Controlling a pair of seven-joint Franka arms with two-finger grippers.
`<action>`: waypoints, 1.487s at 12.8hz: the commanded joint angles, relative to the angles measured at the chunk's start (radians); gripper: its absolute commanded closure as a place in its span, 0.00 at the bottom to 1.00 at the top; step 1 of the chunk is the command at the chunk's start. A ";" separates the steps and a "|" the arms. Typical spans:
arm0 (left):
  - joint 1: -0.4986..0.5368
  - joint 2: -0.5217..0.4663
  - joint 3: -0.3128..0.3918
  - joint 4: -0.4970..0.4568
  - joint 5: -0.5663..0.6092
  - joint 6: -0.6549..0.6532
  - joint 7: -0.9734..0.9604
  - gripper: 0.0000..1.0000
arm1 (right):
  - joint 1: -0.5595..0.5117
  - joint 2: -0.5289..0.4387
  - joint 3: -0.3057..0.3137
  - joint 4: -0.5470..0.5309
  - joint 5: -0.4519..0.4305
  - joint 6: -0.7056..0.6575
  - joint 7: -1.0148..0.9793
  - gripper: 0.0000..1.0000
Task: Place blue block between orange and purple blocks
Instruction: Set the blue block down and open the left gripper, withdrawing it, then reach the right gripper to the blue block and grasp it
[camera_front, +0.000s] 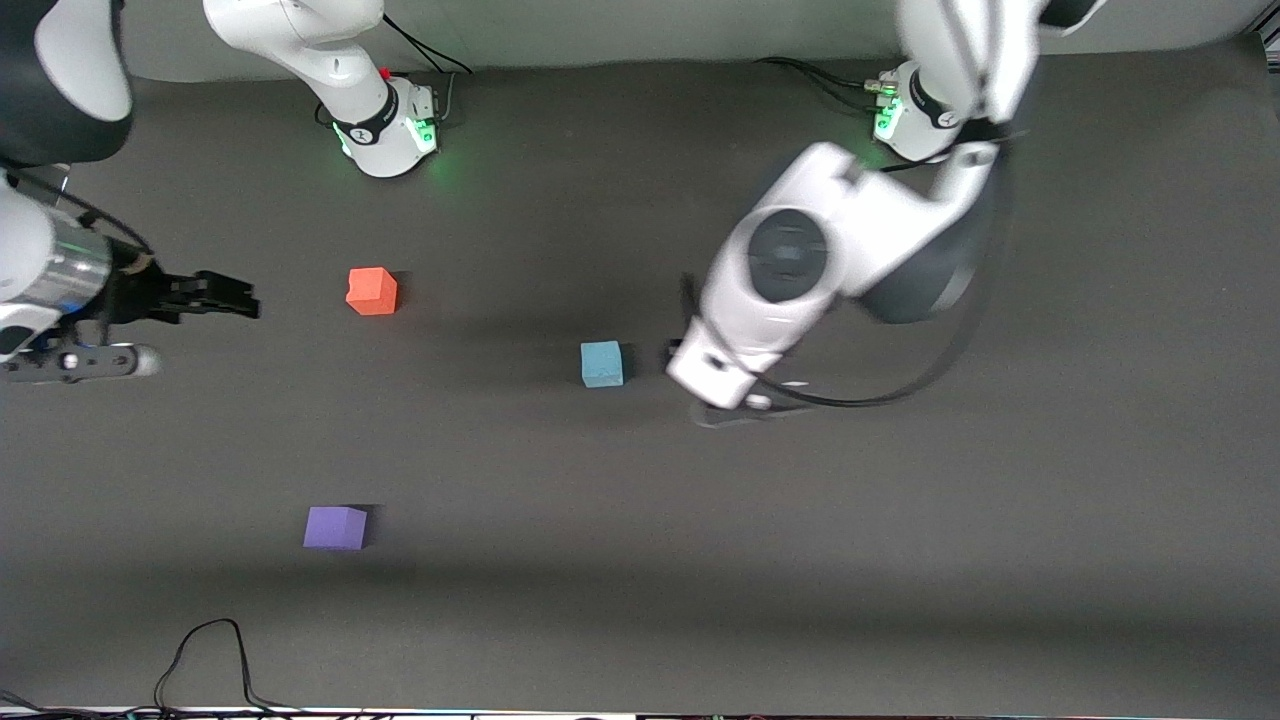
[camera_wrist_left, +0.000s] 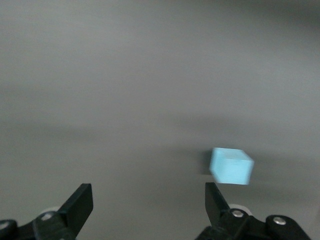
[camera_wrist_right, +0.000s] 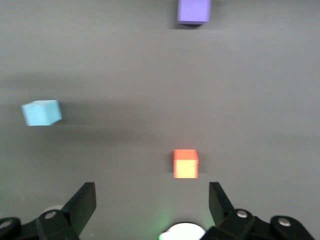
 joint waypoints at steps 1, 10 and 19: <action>0.146 -0.266 -0.011 -0.330 -0.023 0.003 0.172 0.00 | 0.145 0.098 -0.004 0.112 0.031 -0.021 0.197 0.00; 0.530 -0.456 0.004 -0.488 0.043 -0.036 0.645 0.00 | 0.461 0.211 -0.006 0.102 0.167 0.157 0.605 0.00; 0.404 -0.439 0.131 -0.343 0.046 -0.132 0.657 0.00 | 0.579 0.276 -0.008 -0.381 0.098 0.734 0.590 0.01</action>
